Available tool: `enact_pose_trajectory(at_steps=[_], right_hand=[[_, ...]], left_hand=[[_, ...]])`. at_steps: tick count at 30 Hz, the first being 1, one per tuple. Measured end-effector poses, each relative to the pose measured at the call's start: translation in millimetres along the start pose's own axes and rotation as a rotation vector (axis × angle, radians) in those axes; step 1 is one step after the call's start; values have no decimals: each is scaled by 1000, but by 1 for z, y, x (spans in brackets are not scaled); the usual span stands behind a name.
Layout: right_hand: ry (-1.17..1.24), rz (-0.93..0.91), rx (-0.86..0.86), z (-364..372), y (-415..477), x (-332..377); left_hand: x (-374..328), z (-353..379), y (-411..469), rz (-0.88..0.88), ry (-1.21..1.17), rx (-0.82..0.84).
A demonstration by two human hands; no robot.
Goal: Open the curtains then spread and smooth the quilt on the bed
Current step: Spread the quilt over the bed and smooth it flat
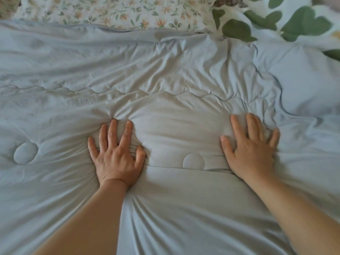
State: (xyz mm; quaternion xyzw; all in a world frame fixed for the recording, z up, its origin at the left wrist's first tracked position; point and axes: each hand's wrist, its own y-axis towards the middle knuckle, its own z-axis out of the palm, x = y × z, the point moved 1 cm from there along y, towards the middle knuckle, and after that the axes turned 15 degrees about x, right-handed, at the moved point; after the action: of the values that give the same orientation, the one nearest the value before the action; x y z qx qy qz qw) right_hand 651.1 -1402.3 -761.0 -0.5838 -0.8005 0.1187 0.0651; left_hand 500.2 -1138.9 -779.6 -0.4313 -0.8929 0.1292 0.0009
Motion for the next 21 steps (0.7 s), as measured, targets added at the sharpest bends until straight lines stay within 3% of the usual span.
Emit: enact_pose_trajectory(at_steps=[7, 10, 13, 16, 21], right_hand=[[53, -38, -69, 9, 16, 4], [65, -46, -79, 10, 20, 3], [120, -71, -127, 9, 23, 1], [156, -100, -200, 12, 29, -1], [224, -127, -253, 8, 32, -1]], left_hand=[[-10, -5, -7, -65, 7, 14], [-53, -7, -19, -156, -151, 43], [-125, 0, -30, -136, -253, 75], [-171, 13, -26, -137, -198, 112], [-179, 25, -8, -128, -103, 74]])
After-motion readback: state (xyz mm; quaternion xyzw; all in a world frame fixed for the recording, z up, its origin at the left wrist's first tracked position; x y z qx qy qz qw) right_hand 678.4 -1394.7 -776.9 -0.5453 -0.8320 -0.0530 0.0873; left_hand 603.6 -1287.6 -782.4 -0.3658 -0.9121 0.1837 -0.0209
